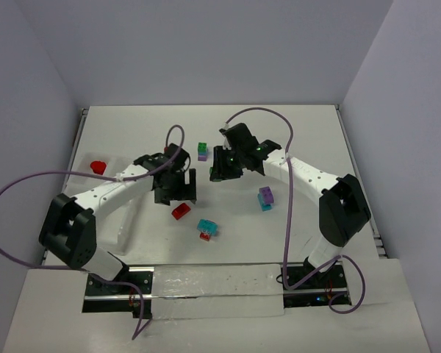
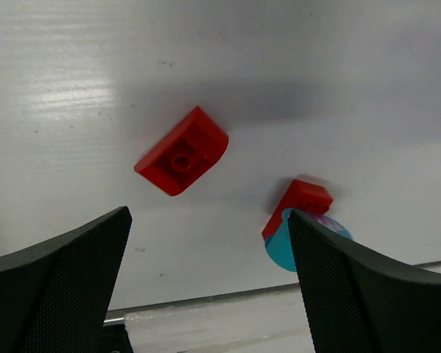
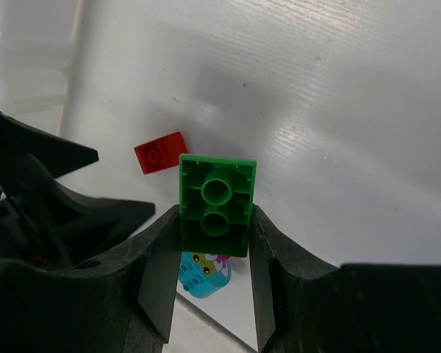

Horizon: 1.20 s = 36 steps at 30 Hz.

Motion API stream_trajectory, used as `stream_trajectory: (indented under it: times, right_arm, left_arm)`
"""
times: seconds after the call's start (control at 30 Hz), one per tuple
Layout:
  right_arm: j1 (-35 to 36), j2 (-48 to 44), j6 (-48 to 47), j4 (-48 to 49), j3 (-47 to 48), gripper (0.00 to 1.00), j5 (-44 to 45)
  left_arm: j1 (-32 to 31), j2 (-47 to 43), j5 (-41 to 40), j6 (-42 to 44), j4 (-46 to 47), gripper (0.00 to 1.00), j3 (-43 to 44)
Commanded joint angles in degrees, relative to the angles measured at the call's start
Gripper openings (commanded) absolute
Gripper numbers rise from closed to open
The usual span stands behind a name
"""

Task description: Sort the legos into containers by color

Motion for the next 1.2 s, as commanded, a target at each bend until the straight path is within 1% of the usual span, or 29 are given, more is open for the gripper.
stream_trajectory:
  times: [0.0, 0.2, 0.43, 0.7, 0.93, 1.03, 1.17]
  right_arm:
    - [0.2, -2.4, -0.6, 0.0, 1.0, 0.0, 1.2]
    - [0.1, -2.3, -1.6, -1.2, 1.6, 0.0, 2.5]
    - [0.1, -2.5, -1.4, -1.4, 0.7, 0.0, 2.5]
    - [0.2, -2.1, -1.4, -1.5, 0.9, 0.0, 2.3]
    - [0.1, -1.6, -1.4, -1.7, 1.4, 0.0, 2.1]
    - [0.1, -1.5, -1.4, -1.7, 1.3, 0.0, 2.1]
    - [0.1, -1.5, -1.4, -1.6, 1.2, 0.0, 2.0]
  left_arm:
    - [-3.8, 1.7, -10.3, 1.3, -3.1, 0.97, 0.0]
    - [-4.3, 2.9, -13.6, 5.8, 2.5, 0.99, -1.8]
    - [-4.4, 8.6, -13.2, 9.9, 7.5, 0.98, -2.5]
    - [-4.5, 8.8, -7.7, 10.2, 12.5, 0.87, -5.5]
    - [-5.9, 9.0, -7.3, 9.1, 13.0, 0.75, -6.7]
    - [-7.0, 9.4, -7.7, 8.5, 12.5, 0.67, -6.7]
    - [-7.8, 9.9, -10.0, 7.3, 11.3, 0.49, -5.7]
